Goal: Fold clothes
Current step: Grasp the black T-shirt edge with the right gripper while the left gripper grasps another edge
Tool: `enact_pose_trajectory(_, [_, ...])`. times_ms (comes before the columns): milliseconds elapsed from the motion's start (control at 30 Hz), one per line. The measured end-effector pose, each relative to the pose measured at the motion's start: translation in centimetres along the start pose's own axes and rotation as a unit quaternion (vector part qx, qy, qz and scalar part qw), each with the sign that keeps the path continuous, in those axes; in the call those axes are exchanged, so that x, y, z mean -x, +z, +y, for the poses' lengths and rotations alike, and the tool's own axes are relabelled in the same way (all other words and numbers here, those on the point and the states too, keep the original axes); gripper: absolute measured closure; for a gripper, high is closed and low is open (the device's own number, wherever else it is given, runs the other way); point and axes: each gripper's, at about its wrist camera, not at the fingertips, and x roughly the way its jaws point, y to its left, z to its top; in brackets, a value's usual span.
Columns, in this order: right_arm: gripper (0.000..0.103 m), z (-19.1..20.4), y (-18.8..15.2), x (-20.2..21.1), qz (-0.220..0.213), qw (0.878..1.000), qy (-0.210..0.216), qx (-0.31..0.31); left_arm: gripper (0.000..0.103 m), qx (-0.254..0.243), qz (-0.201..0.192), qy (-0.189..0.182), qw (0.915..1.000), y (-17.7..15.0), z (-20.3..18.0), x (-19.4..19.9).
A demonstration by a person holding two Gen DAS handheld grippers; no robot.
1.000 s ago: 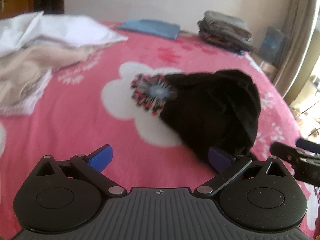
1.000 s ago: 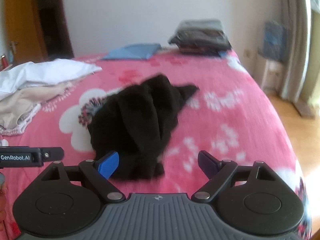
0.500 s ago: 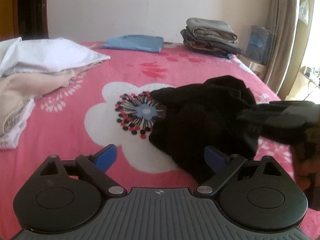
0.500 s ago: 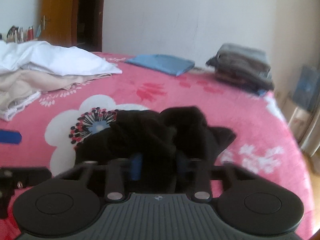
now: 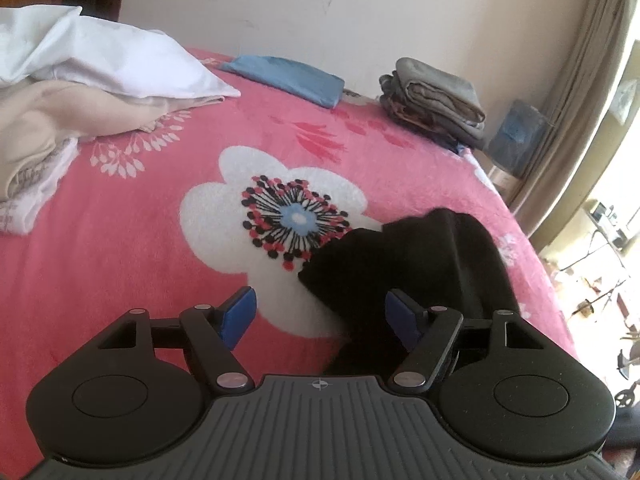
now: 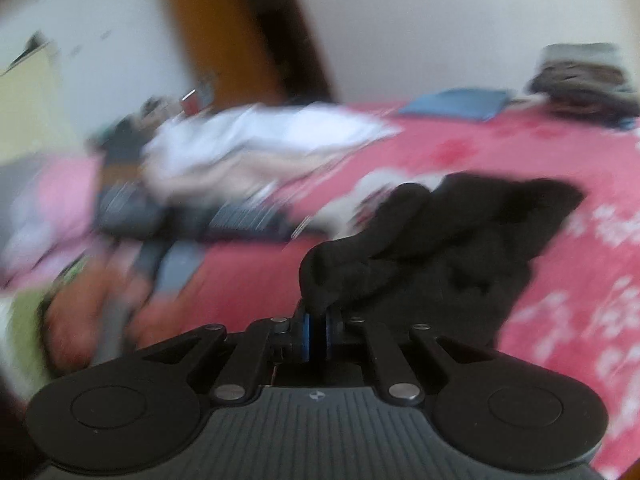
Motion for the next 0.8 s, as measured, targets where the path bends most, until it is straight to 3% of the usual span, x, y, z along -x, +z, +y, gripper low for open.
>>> enact_pose_trajectory(100, [0.096, 1.9, -2.8, 0.0, 0.063, 0.996, 0.059, 0.003, 0.027, -0.021, 0.025, -0.007, 0.9994, -0.8, -0.5, -0.2])
enact_pose_trajectory(167, [0.094, 3.0, -4.5, -0.4, 0.111, 0.992, 0.065, 0.016, 0.027, -0.041, 0.049, -0.009, 0.9979, -1.7, -1.0, -0.5])
enact_pose_trajectory(233, [0.091, 3.6, -5.4, -0.5, 0.143, 0.989, 0.04, 0.027, 0.026, -0.061, 0.07, -0.009, 0.9956, -2.6, -1.5, -0.7])
enact_pose_trajectory(300, [0.083, 3.2, -5.3, 0.2, 0.144, 0.989, 0.028, 0.013, 0.025, -0.078, 0.084, -0.01, 0.9934, -3.4, -1.9, -0.8])
enact_pose_trajectory(400, [0.062, 2.2, -4.3, 2.6, 0.098, 0.995, -0.001, -0.015, 0.024, -0.1, 0.099, -0.005, 0.99, -4.5, -2.3, -0.9])
enact_pose_trajectory(500, [0.059, 0.8, -3.4, 4.7, 0.053, 0.997, -0.034, -0.052, 0.028, -0.119, 0.107, 0.008, 0.9871, -5.4, -2.8, -1.1])
enact_pose_trajectory(633, [0.058, -2.1, -2.7, 5.7, 0.011, 0.99, -0.093, -0.11, 0.059, -0.131, 0.106, 0.018, 0.9856, -5.7, -3.1, -0.7])
enact_pose_trajectory(667, [0.058, -2.8, -2.4, 5.9, 0.002, 0.987, -0.106, -0.12, 0.075, -0.132, 0.104, 0.018, 0.9856, -5.7, -3.1, -0.3])
enact_pose_trajectory(733, [0.058, -3.8, -2.0, 5.7, -0.01, 0.984, -0.123, -0.132, 0.09, -0.142, 0.096, 0.03, 0.9848, -5.8, -3.1, 0.6])
enact_pose_trajectory(800, [0.058, -4.2, -1.6, 5.5, -0.019, 0.981, -0.142, -0.133, 0.096, -0.148, 0.087, 0.044, 0.9841, -5.8, -2.7, 1.8])
